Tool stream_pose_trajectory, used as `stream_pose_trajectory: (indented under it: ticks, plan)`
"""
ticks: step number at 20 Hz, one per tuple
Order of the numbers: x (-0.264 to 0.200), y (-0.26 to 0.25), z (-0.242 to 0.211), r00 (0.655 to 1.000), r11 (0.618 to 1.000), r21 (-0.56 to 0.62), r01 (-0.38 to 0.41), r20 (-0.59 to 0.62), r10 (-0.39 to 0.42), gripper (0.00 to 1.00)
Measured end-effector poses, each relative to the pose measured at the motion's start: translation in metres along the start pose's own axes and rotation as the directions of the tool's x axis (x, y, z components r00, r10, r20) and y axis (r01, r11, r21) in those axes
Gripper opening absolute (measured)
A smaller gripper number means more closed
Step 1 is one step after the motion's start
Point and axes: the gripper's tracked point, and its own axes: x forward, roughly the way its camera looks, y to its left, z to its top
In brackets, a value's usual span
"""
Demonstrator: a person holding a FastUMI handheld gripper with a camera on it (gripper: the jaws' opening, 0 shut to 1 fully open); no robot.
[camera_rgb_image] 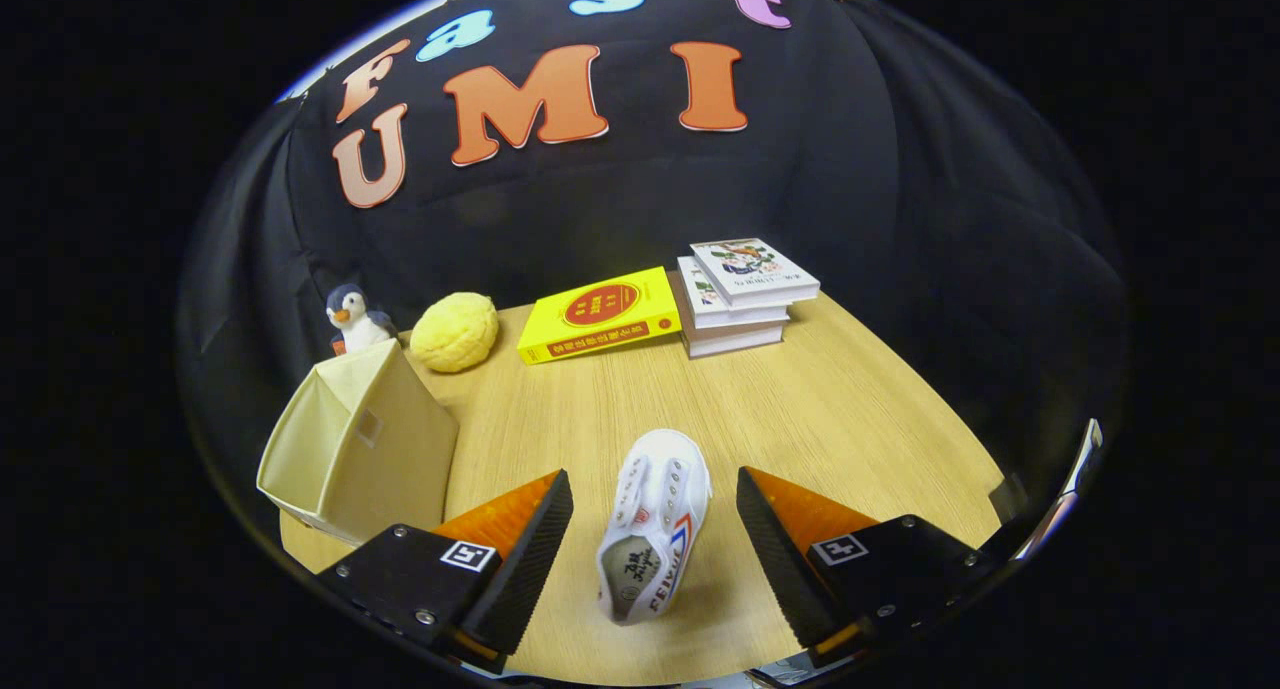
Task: Open the storage box then place both shoes into the box .Put the left shoe in first, then the right shoe, with the right side of both shoes facing outward in a uniform manner.
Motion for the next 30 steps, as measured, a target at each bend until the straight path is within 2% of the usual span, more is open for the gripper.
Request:
stream_pose_trajectory:
  ticks: [4,7,11,13,16,17,18,19,20,21,22,23,30]
  plan:
    - [0.015,-0.009,-0.044,0.996,1.000,-0.005,-0.014,-0.089,0.014,0.99]
    - [0.029,-0.015,-0.074,0.989,0.998,-0.060,-0.003,-0.148,-0.006,0.98]
    - [0.049,-0.013,-0.091,0.983,0.997,-0.073,-0.008,-0.181,-0.005,0.94]
    - [0.059,-0.015,-0.085,0.988,0.995,-0.100,0.003,-0.156,-0.019,0.87]
    - [0.074,-0.007,-0.085,0.990,0.991,-0.130,-0.023,-0.140,0.005,0.68]
    - [0.079,-0.006,-0.086,0.990,0.991,-0.134,-0.026,-0.143,0.007,0.65]
    - [0.082,-0.004,-0.085,0.991,0.991,-0.129,-0.033,-0.135,0.016,0.56]
    - [0.083,-0.003,-0.084,0.992,0.991,-0.131,-0.024,-0.122,0.008,0.51]
    - [0.083,-0.007,-0.083,0.994,0.989,-0.150,-0.005,-0.109,-0.011,0.38]
    - [0.081,-0.014,-0.079,0.996,0.984,-0.173,0.031,-0.080,-0.045,0.32]
    - [0.080,-0.020,-0.073,0.997,0.984,-0.174,0.046,-0.056,-0.057,0.10]
    - [0.084,-0.019,-0.070,0.998,0.986,-0.162,0.038,-0.049,-0.046,0.02]
    - [0.065,-0.011,-0.034,1.000,0.994,-0.111,-0.017,-0.003,0.017,0.00]
